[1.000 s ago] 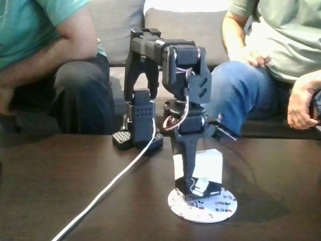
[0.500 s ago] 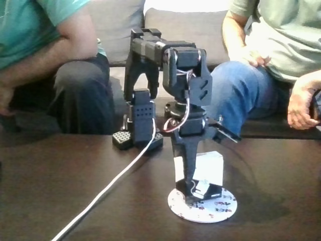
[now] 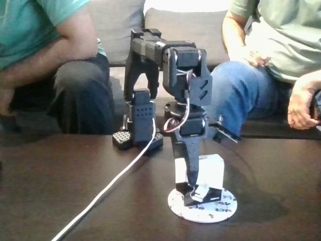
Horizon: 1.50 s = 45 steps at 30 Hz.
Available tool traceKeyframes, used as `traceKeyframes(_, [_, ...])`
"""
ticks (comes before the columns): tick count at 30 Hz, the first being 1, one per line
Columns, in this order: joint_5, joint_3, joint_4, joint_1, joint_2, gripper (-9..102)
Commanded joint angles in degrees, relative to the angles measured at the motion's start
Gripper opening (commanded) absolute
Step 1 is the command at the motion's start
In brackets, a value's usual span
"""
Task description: Grasp a servo box and put it on the zirlivani.
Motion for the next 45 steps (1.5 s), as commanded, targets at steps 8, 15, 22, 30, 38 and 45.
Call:
traceKeyframes(8, [0.0,-1.0,2.4,-1.3,1.4,33])
traceKeyframes(15, [0.1,-2.0,4.7,-1.8,3.6,33])
traceKeyframes(22, [-0.6,-5.9,9.5,-1.9,9.5,33])
traceKeyframes(30, [-1.6,-12.6,15.9,-1.4,10.3,33])
traceKeyframes(38, [-3.3,-15.3,20.7,0.6,18.5,32])
traceKeyframes(45, [-4.3,1.8,20.5,6.8,33.7,6])
